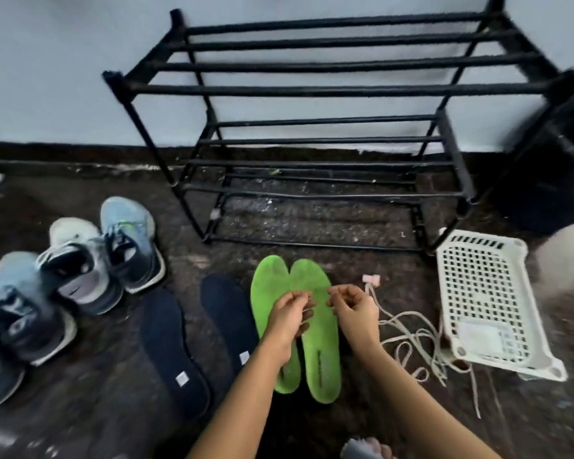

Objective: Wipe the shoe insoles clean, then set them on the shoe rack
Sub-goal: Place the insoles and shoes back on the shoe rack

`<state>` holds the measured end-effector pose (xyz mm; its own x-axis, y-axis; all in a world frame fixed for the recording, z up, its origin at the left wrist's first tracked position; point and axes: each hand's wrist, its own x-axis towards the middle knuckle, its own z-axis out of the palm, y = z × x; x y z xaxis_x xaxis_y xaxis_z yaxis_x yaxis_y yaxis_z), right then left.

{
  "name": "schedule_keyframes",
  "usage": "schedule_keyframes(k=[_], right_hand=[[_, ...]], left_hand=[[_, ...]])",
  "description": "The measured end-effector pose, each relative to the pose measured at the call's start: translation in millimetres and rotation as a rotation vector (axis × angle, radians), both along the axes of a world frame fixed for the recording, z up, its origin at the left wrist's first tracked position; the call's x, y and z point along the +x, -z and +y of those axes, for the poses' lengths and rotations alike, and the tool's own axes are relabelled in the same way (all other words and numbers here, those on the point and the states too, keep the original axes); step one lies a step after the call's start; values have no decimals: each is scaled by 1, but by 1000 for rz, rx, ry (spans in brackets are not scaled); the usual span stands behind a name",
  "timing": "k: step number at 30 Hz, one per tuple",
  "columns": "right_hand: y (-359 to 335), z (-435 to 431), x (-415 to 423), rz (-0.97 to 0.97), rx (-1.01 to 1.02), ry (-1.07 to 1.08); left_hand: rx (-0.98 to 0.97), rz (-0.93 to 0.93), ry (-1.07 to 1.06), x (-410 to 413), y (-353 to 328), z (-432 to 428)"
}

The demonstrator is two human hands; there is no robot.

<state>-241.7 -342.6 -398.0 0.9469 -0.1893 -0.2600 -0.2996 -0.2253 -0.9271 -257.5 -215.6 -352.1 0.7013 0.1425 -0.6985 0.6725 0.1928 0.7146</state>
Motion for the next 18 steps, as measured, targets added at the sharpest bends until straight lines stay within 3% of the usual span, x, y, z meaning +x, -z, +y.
schedule_keyframes(k=[10, 14, 18], right_hand=[[32, 88, -29, 134, -292, -376], [34, 124, -37, 120, -355, -473], [32, 144, -39, 105, -469, -524]], left_hand=[[25, 104, -298, -38, 37, 84], [121, 98, -410, -47, 40, 114], [358, 166, -478, -61, 45, 146]])
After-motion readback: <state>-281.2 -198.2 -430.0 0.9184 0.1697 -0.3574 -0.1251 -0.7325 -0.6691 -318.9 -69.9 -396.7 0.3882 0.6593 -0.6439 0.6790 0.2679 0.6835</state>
